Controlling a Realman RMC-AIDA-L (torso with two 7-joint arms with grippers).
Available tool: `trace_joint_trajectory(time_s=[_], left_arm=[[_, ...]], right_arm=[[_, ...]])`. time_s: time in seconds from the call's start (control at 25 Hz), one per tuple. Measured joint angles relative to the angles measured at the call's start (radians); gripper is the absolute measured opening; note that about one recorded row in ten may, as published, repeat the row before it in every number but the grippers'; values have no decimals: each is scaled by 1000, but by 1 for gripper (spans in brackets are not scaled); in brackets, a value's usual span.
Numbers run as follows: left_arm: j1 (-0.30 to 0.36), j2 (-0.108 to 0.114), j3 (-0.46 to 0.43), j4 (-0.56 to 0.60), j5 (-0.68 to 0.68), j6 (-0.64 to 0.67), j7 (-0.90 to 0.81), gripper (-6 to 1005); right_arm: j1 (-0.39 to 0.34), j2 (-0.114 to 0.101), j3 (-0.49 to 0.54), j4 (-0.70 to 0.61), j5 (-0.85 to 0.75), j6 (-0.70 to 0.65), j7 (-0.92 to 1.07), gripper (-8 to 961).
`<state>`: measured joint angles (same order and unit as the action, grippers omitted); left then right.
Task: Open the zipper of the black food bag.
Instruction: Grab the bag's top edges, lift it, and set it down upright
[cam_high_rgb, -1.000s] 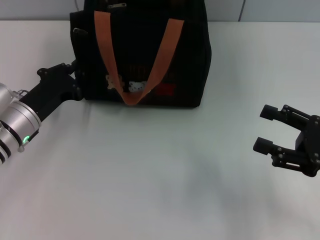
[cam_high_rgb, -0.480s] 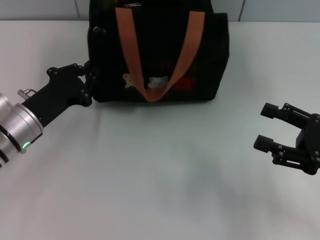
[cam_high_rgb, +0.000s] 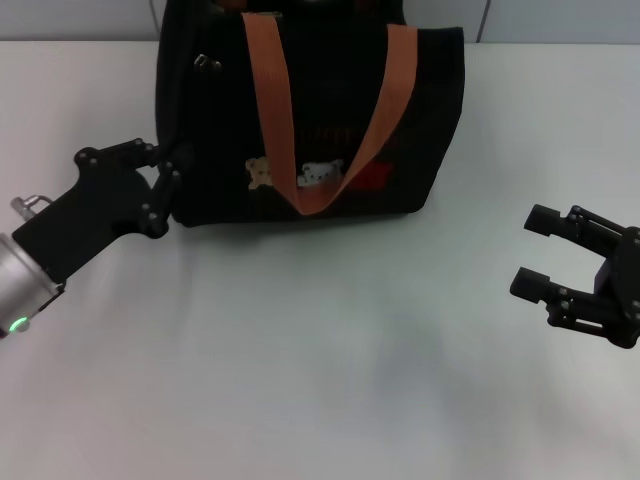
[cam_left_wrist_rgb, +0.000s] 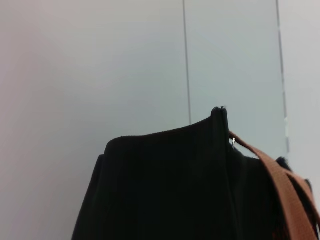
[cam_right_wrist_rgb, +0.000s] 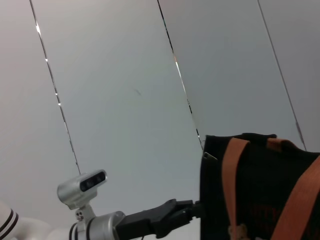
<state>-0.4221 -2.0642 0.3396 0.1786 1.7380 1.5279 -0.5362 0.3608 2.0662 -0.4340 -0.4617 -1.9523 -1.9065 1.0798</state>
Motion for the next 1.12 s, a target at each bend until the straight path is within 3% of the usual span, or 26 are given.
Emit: trace_joint_trajectory(time_s=[0.48,0.6,0.84,1.12], left_arm=[[82,-1,16,173,-1,200,-126,112],[90,0,17,271,-1,304,-191,112],[76,-3,64,398,-7,443,-293,102],[18,-8,157,451,-19,446,-343,15]], right_arm=[[9,0,1,0,2,-2,6,843],[8,0,1,0,3,-3,11,843],[-1,0,7,0,3,-4,12,843],[-13,0,18,0,3,-9,12,843]])
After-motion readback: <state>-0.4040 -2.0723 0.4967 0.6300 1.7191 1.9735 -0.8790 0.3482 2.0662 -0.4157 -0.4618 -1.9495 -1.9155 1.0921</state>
